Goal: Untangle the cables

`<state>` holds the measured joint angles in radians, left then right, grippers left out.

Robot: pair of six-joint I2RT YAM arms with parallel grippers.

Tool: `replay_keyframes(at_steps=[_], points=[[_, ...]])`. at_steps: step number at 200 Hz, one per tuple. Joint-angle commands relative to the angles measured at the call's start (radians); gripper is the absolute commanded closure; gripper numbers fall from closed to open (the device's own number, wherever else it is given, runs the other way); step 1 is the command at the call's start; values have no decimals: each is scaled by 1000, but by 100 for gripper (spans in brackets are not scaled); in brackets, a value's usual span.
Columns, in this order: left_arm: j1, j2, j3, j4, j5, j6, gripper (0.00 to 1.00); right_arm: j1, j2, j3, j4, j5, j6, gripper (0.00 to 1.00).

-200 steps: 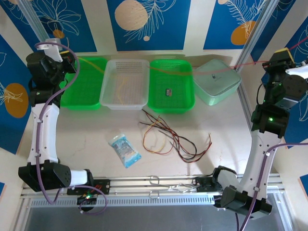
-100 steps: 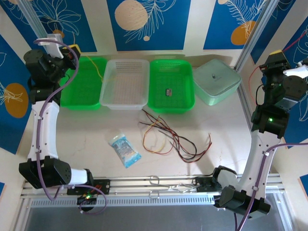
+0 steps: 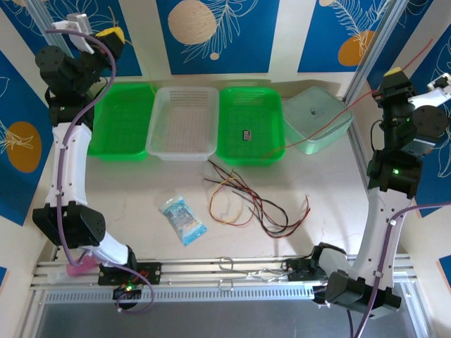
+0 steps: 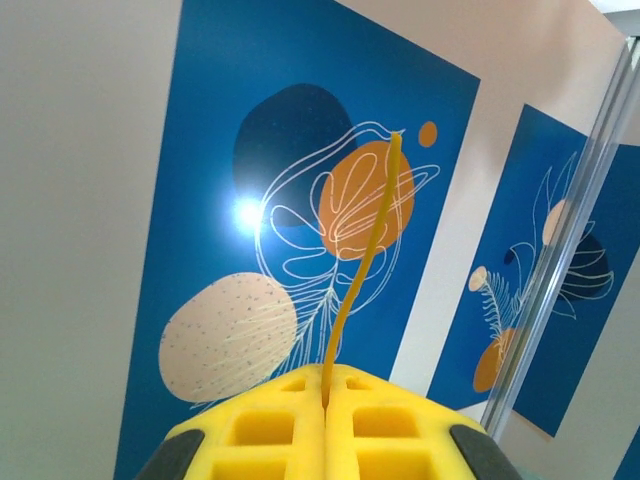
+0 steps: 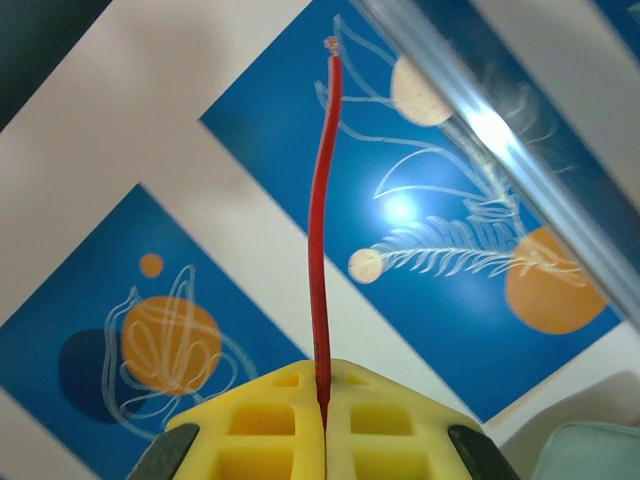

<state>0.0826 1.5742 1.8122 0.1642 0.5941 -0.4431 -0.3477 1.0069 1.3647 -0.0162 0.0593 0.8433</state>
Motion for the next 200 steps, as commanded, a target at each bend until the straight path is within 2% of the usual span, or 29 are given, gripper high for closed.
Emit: replay_keyframes(at_steps=[1, 23, 45, 85, 93, 110, 128, 143, 185, 190, 195, 197, 200], points=[[-25, 30, 55, -7, -16, 35, 100, 61, 5, 55, 15, -29, -13, 100], [-51, 56, 16, -20, -65, 89, 100, 134, 8, 75, 16, -9, -63, 100], [-88, 95, -30, -62, -121, 181, 100, 163, -1, 83, 18, 26, -105, 100], [-202, 195, -179, -227, -472, 467, 100, 179, 10, 130, -22, 54, -165, 100], [-222, 233, -193, -266, -513, 502, 100, 179, 11, 132, -22, 54, -168, 100], [-258, 344, -157, -408, -531, 492, 100, 185, 20, 137, -31, 54, -166, 100], [-282, 479, -26, -645, -444, 451, 100, 197, 27, 147, -39, 51, -166, 100], [-299, 571, 48, -769, -408, 449, 100, 210, 32, 151, -37, 56, -171, 100], [-307, 673, 100, -825, -350, 425, 100, 255, 45, 162, -40, 51, -182, 100], [-307, 674, 102, -824, -335, 425, 87, 263, 47, 164, -39, 50, -190, 100], [-307, 671, 104, -823, -322, 426, 62, 272, 49, 167, -42, 50, -198, 100], [-307, 669, 104, -820, -319, 426, 49, 276, 49, 168, -42, 50, -202, 100], [-307, 667, 102, -817, -317, 426, 39, 279, 51, 170, -44, 51, -208, 100]])
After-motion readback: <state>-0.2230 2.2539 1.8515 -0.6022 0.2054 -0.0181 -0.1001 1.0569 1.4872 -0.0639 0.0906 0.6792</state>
